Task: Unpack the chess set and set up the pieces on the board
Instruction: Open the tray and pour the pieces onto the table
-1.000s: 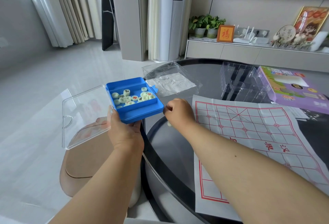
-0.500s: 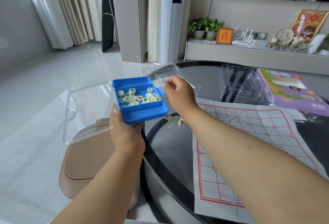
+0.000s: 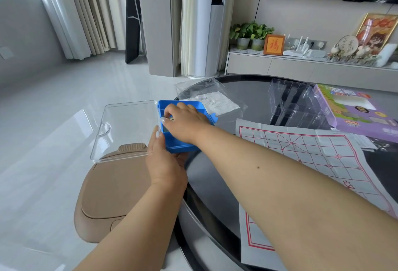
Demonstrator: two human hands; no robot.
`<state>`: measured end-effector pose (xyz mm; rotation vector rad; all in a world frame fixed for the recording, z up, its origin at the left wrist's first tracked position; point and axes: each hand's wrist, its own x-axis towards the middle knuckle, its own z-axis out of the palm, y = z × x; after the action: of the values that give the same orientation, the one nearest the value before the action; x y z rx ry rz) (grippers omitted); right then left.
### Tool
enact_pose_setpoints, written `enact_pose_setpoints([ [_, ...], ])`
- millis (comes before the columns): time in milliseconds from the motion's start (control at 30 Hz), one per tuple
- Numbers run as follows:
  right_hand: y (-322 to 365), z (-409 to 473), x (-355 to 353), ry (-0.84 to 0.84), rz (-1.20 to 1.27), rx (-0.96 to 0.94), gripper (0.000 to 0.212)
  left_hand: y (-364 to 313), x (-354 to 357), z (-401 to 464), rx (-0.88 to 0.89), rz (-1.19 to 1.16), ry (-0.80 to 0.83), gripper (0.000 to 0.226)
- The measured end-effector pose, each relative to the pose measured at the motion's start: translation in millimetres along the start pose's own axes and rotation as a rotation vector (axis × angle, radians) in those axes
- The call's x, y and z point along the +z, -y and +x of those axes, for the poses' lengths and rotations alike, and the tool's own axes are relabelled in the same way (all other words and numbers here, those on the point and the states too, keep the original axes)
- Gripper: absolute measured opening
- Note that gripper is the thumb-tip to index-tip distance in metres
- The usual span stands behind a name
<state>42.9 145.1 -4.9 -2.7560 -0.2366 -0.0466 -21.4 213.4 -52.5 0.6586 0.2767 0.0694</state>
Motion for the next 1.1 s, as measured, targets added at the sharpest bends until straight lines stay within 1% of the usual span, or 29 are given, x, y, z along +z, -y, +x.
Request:
enact_pose_setpoints([
  [167, -2.2, 0.9, 0.2, 0.022, -0.032, 0.044, 0.016, 2.3, -0.4, 0.1, -0.007, 0.015, 0.009, 0.036],
  [267, -0.3, 0.1, 2.0, 0.025, -0.039, 0.031, 0.012, 2.6, 0.1, 1.5, -0.006, 0.006, 0.006, 0.035],
  [367, 1.8, -0.9, 2.2, 0.028, -0.013, -0.005, 0.020, 1.9, 0.3, 1.5, -0.014, 0.004, -0.004, 0.035],
  [433, 1.6, -0.7, 0.5, 0.061, -0.016, 0.010, 0.022, 2.2, 0.5, 1.7, -0.026, 0.009, -0.020, 0.035],
  [567, 0.3, -1.3, -0.6, 0.074, -0.020, 0.055, 0.008, 2.8, 0.9, 1.2, -0.021, 0.021, -0.026, 0.035],
  [667, 1.8, -4.1, 1.6, 0.039, 0.007, -0.004, 0.006, 2.3, 0.8, 2.8, -0.015, 0.028, -0.020, 0.036],
  [767, 1.4, -4.3, -0.4, 0.039, -0.015, -0.039, 0.009, 2.1, 0.8, 3.4, -0.028, 0.024, -0.026, 0.036],
  [867, -1.0, -1.1, 0.5, 0.084, -0.082, -0.038, 0.010, 1.7, 0.7, 2.8, -0.034, 0.015, -0.030, 0.036],
  [933, -2.7, 0.2, 1.2, 0.113, -0.111, -0.051, 0.014, 1.0, 0.9, 1.8, -0.036, 0.010, -0.040, 0.034],
  [1000, -5.2, -0.1, -0.2, 0.130, -0.104, -0.077, 0.015, 0.5, 0.6, 1.8, -0.039, 0.017, -0.043, 0.034],
  [1100, -9.2, -2.4, -4.0, 0.106, -0.079, -0.096, 0.016, -0.2, 0.5, 2.2, -0.039, 0.030, -0.034, 0.034],
])
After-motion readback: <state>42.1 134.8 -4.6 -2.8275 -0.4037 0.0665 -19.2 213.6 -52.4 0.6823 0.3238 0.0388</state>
